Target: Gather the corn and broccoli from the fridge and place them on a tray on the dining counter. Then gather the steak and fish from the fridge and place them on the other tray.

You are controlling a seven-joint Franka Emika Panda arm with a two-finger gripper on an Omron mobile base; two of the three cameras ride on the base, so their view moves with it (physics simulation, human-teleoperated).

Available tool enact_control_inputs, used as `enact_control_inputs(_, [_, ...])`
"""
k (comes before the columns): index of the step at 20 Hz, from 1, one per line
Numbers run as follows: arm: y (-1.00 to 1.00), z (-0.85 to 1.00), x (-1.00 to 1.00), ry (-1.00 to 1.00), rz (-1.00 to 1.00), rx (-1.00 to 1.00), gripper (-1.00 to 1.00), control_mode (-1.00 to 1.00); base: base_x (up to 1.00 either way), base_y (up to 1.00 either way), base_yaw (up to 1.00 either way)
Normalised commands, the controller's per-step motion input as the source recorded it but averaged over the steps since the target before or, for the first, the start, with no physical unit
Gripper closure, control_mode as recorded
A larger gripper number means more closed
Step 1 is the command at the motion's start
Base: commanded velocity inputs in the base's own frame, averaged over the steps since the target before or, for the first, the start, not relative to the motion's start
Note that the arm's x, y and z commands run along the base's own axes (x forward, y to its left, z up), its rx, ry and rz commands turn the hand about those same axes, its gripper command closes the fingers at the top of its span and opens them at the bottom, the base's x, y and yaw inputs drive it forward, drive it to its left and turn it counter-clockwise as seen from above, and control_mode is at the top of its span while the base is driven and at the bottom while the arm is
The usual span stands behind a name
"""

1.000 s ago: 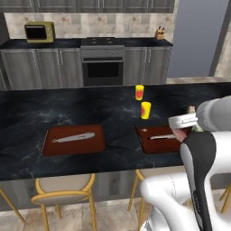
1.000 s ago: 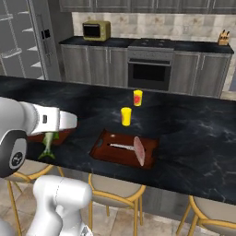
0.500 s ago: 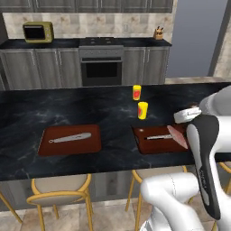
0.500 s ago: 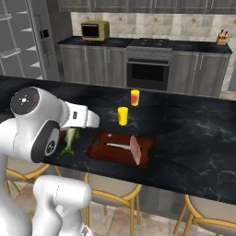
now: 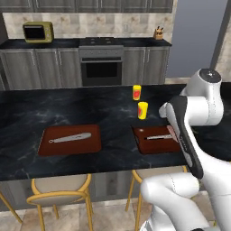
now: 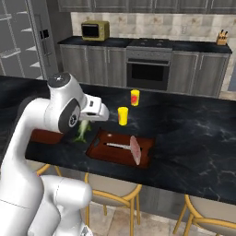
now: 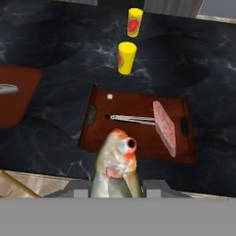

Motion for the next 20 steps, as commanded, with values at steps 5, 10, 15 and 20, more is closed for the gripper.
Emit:
enact_control_inputs(5, [-0.01,-0.64,0.66,0.00,0.04,0.00,1.00,-1.00,0.00,0.00,0.00])
enact_control_inputs(10, [-0.01,-0.77,0.95,0.14,0.08,0.00,1.00,-1.00,0.00,0.00,0.00])
enact_control_inputs(15, [0.00,-0.68,0.76,0.22,0.05,0.00,1.00,-1.00,0.00,0.00,0.00])
enact_control_inputs(20, [0.00,-0.62,0.52,0.01,0.01,0.00,1.00,-1.00,0.00,0.00,0.00])
